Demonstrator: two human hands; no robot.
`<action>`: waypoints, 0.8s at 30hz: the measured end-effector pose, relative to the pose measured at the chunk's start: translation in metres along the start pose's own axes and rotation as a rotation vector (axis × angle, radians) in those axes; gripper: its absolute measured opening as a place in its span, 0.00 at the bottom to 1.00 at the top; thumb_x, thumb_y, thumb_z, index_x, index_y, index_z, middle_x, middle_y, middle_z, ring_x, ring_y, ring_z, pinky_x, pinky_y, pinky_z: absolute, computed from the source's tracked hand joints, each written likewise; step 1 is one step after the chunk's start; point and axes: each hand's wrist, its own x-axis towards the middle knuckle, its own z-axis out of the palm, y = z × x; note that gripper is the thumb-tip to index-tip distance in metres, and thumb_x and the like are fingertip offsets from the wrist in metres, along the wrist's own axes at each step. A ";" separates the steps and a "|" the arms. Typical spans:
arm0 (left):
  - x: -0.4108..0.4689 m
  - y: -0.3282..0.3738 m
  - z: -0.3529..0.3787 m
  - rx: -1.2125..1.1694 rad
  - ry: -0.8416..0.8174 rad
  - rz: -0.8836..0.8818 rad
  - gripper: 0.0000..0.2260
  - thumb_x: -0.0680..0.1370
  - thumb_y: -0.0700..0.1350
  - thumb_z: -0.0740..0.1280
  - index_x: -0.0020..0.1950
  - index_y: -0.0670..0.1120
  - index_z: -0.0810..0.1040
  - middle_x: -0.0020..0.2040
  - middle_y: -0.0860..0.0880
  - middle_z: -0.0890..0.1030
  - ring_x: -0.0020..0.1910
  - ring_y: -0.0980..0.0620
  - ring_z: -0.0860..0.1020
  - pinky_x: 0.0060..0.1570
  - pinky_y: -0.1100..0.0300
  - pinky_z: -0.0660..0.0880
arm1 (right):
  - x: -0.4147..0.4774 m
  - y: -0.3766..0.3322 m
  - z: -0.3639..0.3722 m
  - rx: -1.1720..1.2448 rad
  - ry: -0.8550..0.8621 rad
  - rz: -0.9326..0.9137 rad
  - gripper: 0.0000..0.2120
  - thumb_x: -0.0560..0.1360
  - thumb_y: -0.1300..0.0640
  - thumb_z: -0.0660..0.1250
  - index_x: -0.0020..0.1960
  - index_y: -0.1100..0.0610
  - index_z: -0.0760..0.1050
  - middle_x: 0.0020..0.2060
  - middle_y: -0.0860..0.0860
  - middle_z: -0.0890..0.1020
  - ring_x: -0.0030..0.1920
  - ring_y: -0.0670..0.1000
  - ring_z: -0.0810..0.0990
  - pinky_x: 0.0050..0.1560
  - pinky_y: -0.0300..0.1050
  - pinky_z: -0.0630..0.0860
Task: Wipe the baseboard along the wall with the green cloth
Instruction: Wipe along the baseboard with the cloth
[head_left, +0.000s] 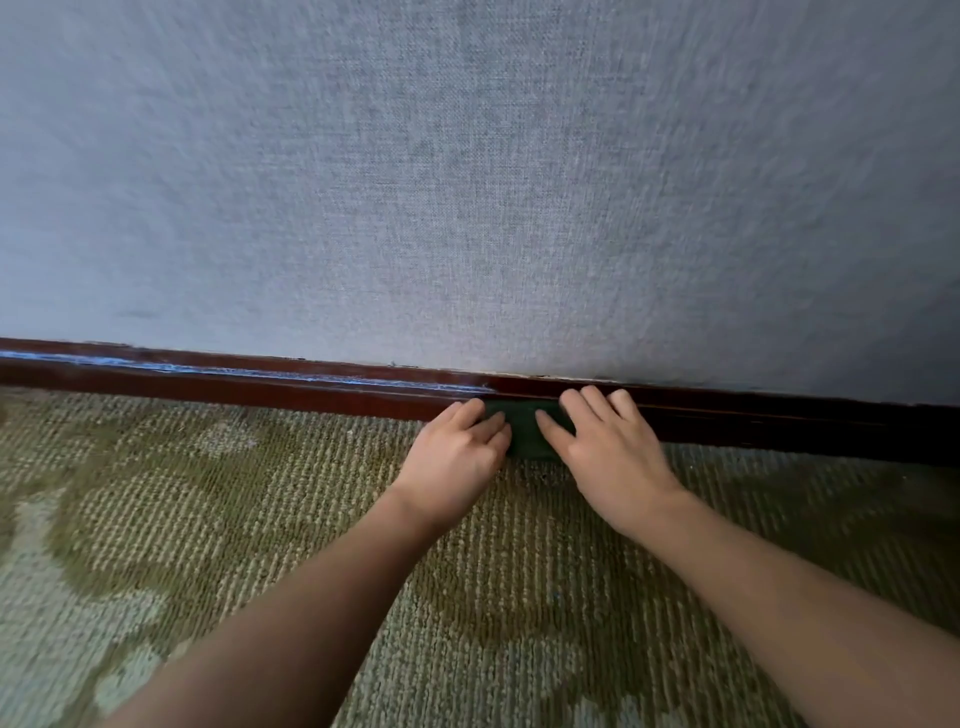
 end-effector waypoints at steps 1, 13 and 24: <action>-0.002 -0.001 -0.002 0.019 0.017 0.000 0.08 0.67 0.37 0.66 0.41 0.38 0.84 0.40 0.43 0.84 0.35 0.47 0.81 0.34 0.63 0.76 | 0.000 -0.001 -0.002 0.012 0.032 0.002 0.24 0.56 0.62 0.78 0.52 0.58 0.82 0.38 0.55 0.79 0.39 0.55 0.79 0.38 0.44 0.74; 0.006 -0.023 -0.006 0.029 0.051 -0.040 0.15 0.57 0.36 0.80 0.42 0.36 0.84 0.43 0.42 0.84 0.37 0.45 0.81 0.37 0.59 0.77 | 0.017 -0.010 -0.006 0.005 0.105 0.074 0.24 0.58 0.62 0.76 0.54 0.59 0.80 0.38 0.55 0.79 0.40 0.56 0.78 0.38 0.45 0.73; -0.006 -0.023 0.008 -0.021 0.074 -0.084 0.07 0.65 0.33 0.73 0.43 0.35 0.83 0.44 0.40 0.84 0.35 0.46 0.80 0.36 0.60 0.79 | 0.017 -0.017 0.003 0.019 -0.080 0.044 0.24 0.72 0.59 0.66 0.68 0.57 0.69 0.53 0.55 0.75 0.55 0.56 0.73 0.53 0.48 0.69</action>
